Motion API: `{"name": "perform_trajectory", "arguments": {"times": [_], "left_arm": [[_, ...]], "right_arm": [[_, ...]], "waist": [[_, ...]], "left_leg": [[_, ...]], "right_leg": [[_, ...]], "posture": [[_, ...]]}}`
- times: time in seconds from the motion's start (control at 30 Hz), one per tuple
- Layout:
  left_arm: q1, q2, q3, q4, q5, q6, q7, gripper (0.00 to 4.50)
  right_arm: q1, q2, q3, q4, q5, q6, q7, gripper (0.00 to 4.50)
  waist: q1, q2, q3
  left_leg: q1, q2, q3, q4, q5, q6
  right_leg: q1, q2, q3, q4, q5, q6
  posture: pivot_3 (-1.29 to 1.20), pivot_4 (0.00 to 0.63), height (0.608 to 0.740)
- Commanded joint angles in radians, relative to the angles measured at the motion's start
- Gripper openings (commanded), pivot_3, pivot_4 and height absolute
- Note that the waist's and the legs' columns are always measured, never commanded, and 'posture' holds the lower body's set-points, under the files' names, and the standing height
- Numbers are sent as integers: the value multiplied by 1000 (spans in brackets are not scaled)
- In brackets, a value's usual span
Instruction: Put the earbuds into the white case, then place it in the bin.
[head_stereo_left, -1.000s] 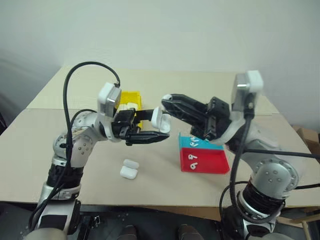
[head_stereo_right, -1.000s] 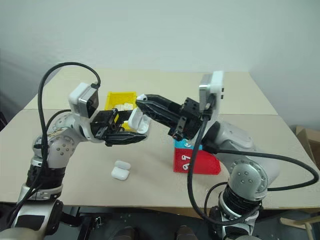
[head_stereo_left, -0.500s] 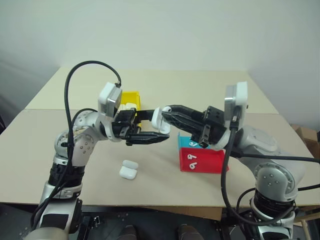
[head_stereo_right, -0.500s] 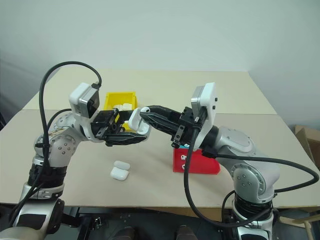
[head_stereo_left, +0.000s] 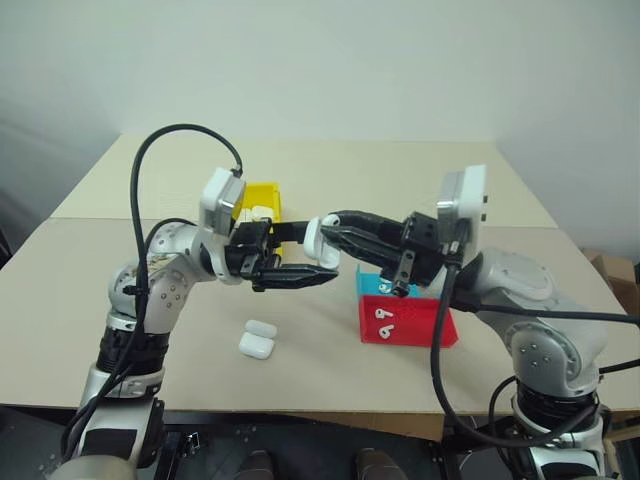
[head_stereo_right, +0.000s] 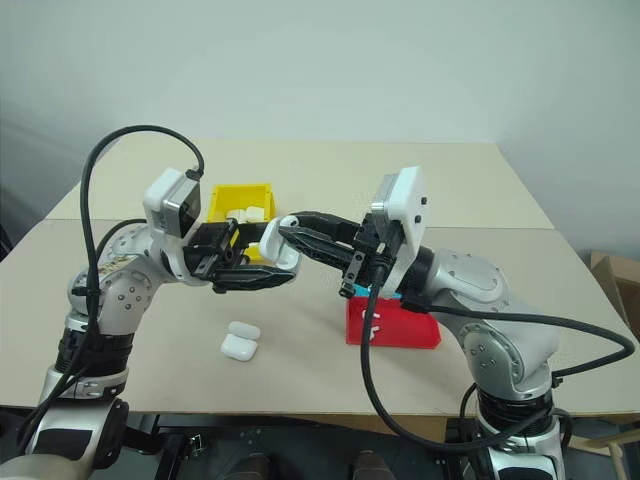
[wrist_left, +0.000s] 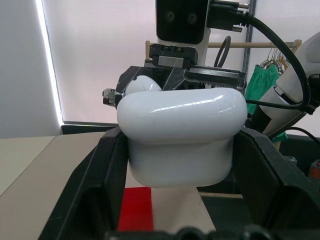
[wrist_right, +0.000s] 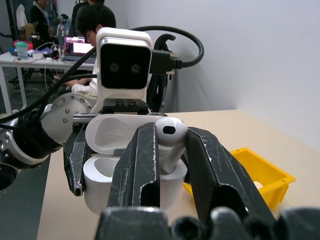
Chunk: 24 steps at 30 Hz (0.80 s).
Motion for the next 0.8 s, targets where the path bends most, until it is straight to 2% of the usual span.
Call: {"name": "perform_trajectory", "arguments": {"times": [0.03, 0.07, 0.37, 0.5, 0.63, 0.73, 0.8], "left_arm": [[-25, -8, 32, -23, -23, -29, -10, 2817], [-26, -9, 33, -21, -21, -31, -8, 2817], [-29, -13, 36, -14, -6, -39, -9, 2817], [-28, -15, 36, -15, -3, -40, -9, 2817], [-28, -12, 38, -11, 1, -44, -8, 2817], [-24, -6, 43, -11, 3, -51, -8, 2817], [-18, -4, 46, -18, 0, -53, -4, 2817]], "right_arm": [[6, -33, 20, 0, -6, -12, 24, 613], [7, -43, 21, 0, 0, -15, 35, 613], [6, -88, 26, 9, 15, -29, 70, 3540], [-3, -87, 2, 16, 31, -26, 60, 3540], [-37, -118, -87, 61, 79, -22, 59, 3540], [-84, -231, -144, 154, 82, -13, 130, 3540], [-116, -345, -97, 242, 0, -37, 223, 3540]], "waist": [[0, 0, 0], [0, 0, 0], [0, 0, 0], [0, 0, 0], [1, 0, 0], [2, 0, 0], [6, 0, 0]], "left_leg": [[0, 0, 0, 0, 0, 0], [0, 0, 0, 0, 0, 0], [0, 0, 0, 0, 0, 0], [0, 0, 0, 0, 0, 0], [0, 0, 0, 0, 0, 0], [0, 0, 0, 0, 0, 0], [0, 0, 1, 0, 0, 0]], "right_leg": [[0, 0, 0, 0, 0, 0], [0, 0, 0, 0, 0, 0], [0, 0, 0, 0, 0, 0], [0, 0, 0, 0, 0, 0], [0, 0, 0, 0, 0, 0], [0, 0, 0, 0, 0, 0], [0, 0, 0, -1, 0, 0]], "posture": [[0, 150, 740], [0, 150, 740], [0, 150, 740], [0, 150, 740], [0, 150, 740], [0, 150, 740], [0, 150, 740]]}}
